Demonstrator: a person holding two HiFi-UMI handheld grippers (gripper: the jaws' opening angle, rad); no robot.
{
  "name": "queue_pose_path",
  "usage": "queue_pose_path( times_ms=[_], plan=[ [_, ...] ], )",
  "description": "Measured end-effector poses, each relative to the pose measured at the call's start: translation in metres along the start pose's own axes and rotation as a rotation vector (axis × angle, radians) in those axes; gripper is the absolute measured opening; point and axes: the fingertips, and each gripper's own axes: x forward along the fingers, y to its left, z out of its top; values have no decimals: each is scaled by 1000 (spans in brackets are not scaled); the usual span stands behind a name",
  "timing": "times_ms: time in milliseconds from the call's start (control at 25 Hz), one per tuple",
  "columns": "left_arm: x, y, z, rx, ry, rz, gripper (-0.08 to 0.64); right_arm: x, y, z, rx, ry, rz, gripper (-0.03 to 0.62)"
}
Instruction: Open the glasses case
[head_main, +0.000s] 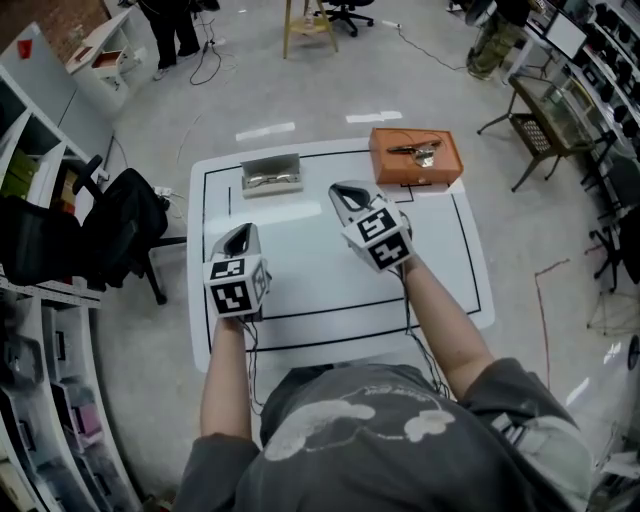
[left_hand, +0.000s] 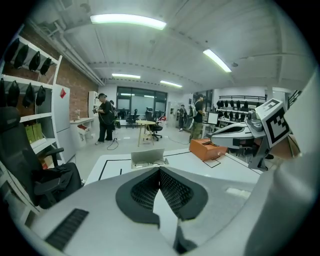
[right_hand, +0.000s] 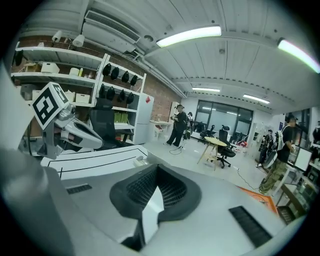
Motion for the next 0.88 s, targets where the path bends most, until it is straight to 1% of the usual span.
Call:
queue_pose_path(
  times_ms=[160, 280, 760, 880],
  plan=[
    [-22, -18, -15, -3, -1, 3, 2, -31, 11, -14, 42, -7, -8, -1],
    [-39, -30, -23, -6, -3, 8, 2, -56, 19, -17, 67, -26, -10, -2],
    [-112, -83, -60, -25, -19, 23, 2, -145, 59, -35, 40, -61, 18, -2],
    [-129, -98, -71, -26, -22, 25, 2, -165, 73, -43, 34, -77, 46, -2]
  ],
)
